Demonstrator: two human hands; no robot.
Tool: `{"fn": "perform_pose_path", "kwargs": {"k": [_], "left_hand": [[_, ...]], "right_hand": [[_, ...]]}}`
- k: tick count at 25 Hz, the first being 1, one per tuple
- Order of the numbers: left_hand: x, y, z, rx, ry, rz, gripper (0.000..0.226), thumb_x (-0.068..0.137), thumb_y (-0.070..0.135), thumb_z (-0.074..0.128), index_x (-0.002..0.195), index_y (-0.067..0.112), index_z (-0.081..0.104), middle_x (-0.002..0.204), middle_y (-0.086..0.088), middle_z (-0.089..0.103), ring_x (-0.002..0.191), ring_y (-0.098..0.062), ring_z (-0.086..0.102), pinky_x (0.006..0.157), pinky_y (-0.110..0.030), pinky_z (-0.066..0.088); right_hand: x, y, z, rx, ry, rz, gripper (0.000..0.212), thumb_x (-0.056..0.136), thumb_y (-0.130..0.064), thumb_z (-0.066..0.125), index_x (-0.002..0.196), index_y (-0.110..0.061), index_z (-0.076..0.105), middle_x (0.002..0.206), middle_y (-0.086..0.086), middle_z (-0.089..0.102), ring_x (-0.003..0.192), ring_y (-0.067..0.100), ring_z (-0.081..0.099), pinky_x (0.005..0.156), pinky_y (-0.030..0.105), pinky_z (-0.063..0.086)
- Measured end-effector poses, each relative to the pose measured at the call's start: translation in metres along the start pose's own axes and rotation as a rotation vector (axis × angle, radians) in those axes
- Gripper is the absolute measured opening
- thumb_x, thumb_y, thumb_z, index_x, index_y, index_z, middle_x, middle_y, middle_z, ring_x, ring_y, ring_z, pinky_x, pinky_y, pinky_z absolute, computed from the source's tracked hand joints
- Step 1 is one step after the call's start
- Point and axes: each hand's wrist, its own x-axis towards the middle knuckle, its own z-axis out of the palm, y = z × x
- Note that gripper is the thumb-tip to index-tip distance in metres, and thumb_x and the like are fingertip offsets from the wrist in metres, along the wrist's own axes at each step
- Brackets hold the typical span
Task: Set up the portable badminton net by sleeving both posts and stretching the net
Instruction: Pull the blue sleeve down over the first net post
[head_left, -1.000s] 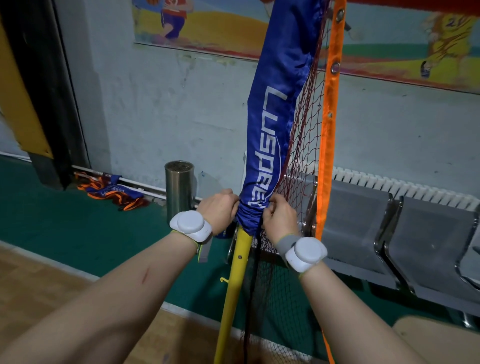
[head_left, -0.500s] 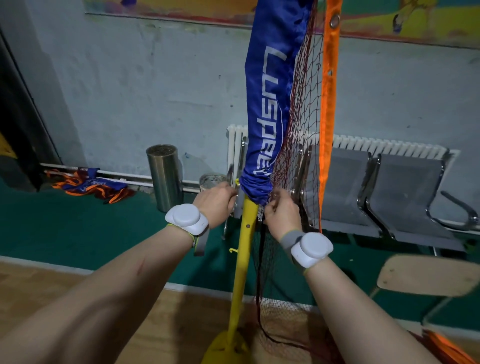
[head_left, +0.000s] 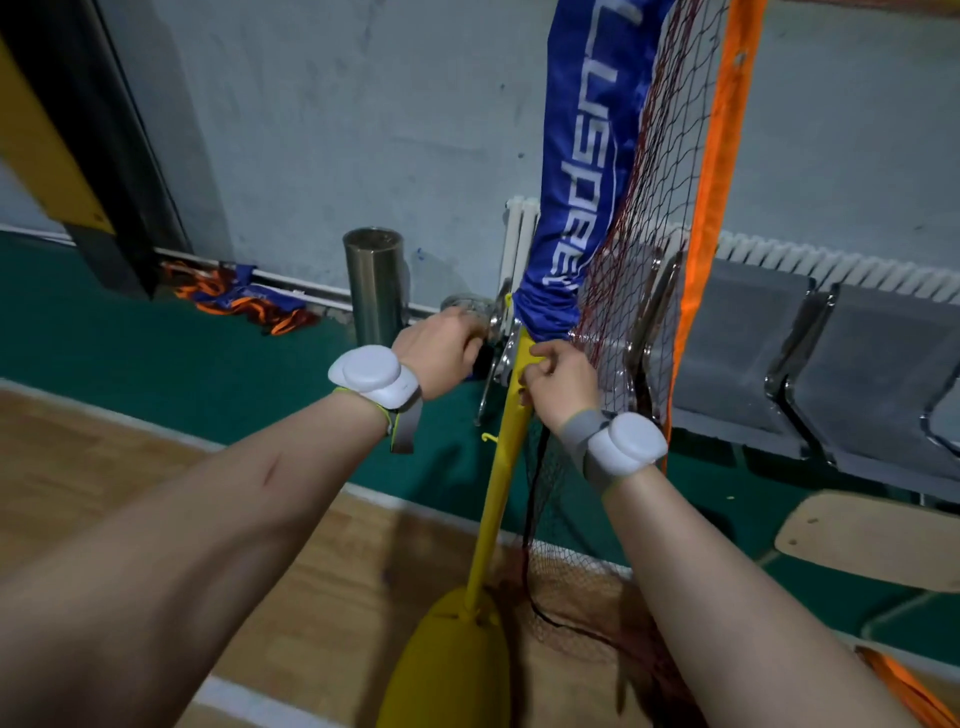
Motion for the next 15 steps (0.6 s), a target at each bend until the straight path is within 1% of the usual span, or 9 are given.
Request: {"fn": "perform_pose_path", "kwargs": {"k": [1, 2, 4, 6, 8, 11, 12, 14, 15], "left_hand": [[0.000, -0.002, 0.001, -0.009, 0.007, -0.004, 0.023, 0.091, 0.021, 0.046, 0.105, 0.014, 0.063, 0.115, -0.013, 0.058, 0.103, -0.036, 0.058, 0.084, -0.045, 0.049], [0.003, -0.004, 0.003, -0.033, 0.019, -0.001, 0.022, 0.091, 0.021, 0.046, 0.103, 0.013, 0.063, 0.114, -0.013, 0.059, 0.102, -0.036, 0.058, 0.084, -0.045, 0.049], [0.011, -0.010, 0.005, -0.099, 0.041, 0.001, 0.022, 0.090, 0.019, 0.047, 0.102, 0.013, 0.065, 0.111, -0.014, 0.062, 0.102, -0.036, 0.058, 0.084, -0.044, 0.049], [0.024, -0.018, 0.005, -0.134, 0.032, 0.013, 0.023, 0.090, 0.017, 0.047, 0.102, 0.011, 0.066, 0.108, -0.016, 0.063, 0.100, -0.036, 0.059, 0.083, -0.042, 0.049], [0.045, -0.033, 0.004, -0.165, 0.017, 0.048, 0.023, 0.090, 0.016, 0.047, 0.101, 0.009, 0.066, 0.108, -0.018, 0.063, 0.099, -0.036, 0.059, 0.083, -0.040, 0.049], [0.070, -0.049, 0.003, -0.219, -0.022, 0.115, 0.022, 0.090, 0.016, 0.048, 0.101, 0.011, 0.066, 0.111, -0.014, 0.064, 0.100, -0.033, 0.059, 0.083, -0.036, 0.047], [0.082, -0.058, 0.002, -0.232, -0.044, 0.154, 0.023, 0.091, 0.017, 0.048, 0.103, 0.011, 0.067, 0.112, -0.012, 0.064, 0.101, -0.032, 0.059, 0.083, -0.035, 0.047], [0.094, -0.068, 0.004, -0.244, -0.081, 0.221, 0.023, 0.091, 0.017, 0.049, 0.104, 0.011, 0.067, 0.111, -0.011, 0.064, 0.102, -0.031, 0.059, 0.085, -0.035, 0.047], [0.106, -0.075, 0.005, -0.275, -0.101, 0.242, 0.023, 0.091, 0.018, 0.049, 0.102, 0.009, 0.068, 0.107, -0.013, 0.065, 0.100, -0.031, 0.060, 0.084, -0.035, 0.047]], "right_hand": [[-0.003, 0.002, 0.001, 0.037, -0.017, 0.020, 0.022, 0.089, -0.003, 0.045, 0.109, -0.004, 0.054, 0.058, -0.002, 0.053, 0.050, 0.017, 0.063, 0.058, 0.033, 0.051], [-0.006, 0.004, 0.003, 0.086, -0.023, 0.049, 0.021, 0.090, -0.002, 0.044, 0.108, -0.002, 0.053, 0.059, -0.001, 0.053, 0.043, 0.013, 0.057, 0.052, 0.030, 0.048], [-0.008, 0.005, 0.007, 0.166, -0.022, 0.092, 0.018, 0.090, 0.002, 0.044, 0.106, 0.001, 0.052, 0.060, 0.004, 0.054, 0.038, 0.012, 0.053, 0.045, 0.026, 0.044], [-0.004, 0.004, 0.014, 0.165, -0.002, 0.110, 0.013, 0.090, 0.002, 0.044, 0.100, -0.002, 0.052, 0.063, 0.008, 0.055, 0.031, 0.003, 0.050, 0.037, 0.017, 0.040], [0.008, -0.005, 0.025, 0.181, 0.064, 0.134, 0.010, 0.091, 0.001, 0.045, 0.096, -0.005, 0.051, 0.067, 0.010, 0.055, 0.028, 0.000, 0.048, 0.033, 0.013, 0.037], [0.027, -0.017, 0.043, 0.316, 0.166, 0.195, 0.011, 0.092, 0.002, 0.043, 0.097, -0.003, 0.052, 0.084, 0.024, 0.056, 0.028, -0.001, 0.048, 0.032, 0.013, 0.038], [0.035, -0.024, 0.054, 0.353, 0.198, 0.221, 0.012, 0.092, 0.003, 0.042, 0.099, -0.001, 0.051, 0.085, 0.025, 0.057, 0.028, 0.000, 0.049, 0.031, 0.013, 0.037], [0.042, -0.031, 0.069, 0.412, 0.231, 0.270, 0.018, 0.093, 0.003, 0.039, 0.106, 0.004, 0.050, 0.073, 0.017, 0.058, 0.029, 0.000, 0.049, 0.030, 0.013, 0.032], [0.049, -0.036, 0.077, 0.452, 0.267, 0.295, 0.021, 0.093, 0.003, 0.038, 0.111, 0.006, 0.049, 0.067, 0.011, 0.056, 0.029, 0.000, 0.049, 0.029, 0.012, 0.030]]}}
